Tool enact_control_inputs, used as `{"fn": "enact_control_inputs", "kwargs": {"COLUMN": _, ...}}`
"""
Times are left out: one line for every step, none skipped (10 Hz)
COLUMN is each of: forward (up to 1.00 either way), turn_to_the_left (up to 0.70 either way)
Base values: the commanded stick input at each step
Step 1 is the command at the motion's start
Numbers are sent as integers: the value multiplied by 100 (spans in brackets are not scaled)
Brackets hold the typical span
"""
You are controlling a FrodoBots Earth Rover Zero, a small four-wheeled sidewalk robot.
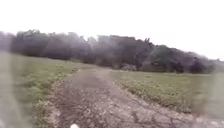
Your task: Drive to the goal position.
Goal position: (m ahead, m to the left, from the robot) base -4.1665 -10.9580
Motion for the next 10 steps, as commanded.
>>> {"fn": "enact_control_inputs", "kwargs": {"forward": 70, "turn_to_the_left": 0}}
{"fn": "enact_control_inputs", "kwargs": {"forward": 70, "turn_to_the_left": 0}}
{"fn": "enact_control_inputs", "kwargs": {"forward": 70, "turn_to_the_left": 0}}
{"fn": "enact_control_inputs", "kwargs": {"forward": 70, "turn_to_the_left": 0}}
{"fn": "enact_control_inputs", "kwargs": {"forward": 70, "turn_to_the_left": 0}}
{"fn": "enact_control_inputs", "kwargs": {"forward": 70, "turn_to_the_left": 0}}
{"fn": "enact_control_inputs", "kwargs": {"forward": 70, "turn_to_the_left": 0}}
{"fn": "enact_control_inputs", "kwargs": {"forward": 70, "turn_to_the_left": 0}}
{"fn": "enact_control_inputs", "kwargs": {"forward": 70, "turn_to_the_left": 0}}
{"fn": "enact_control_inputs", "kwargs": {"forward": 70, "turn_to_the_left": 2}}
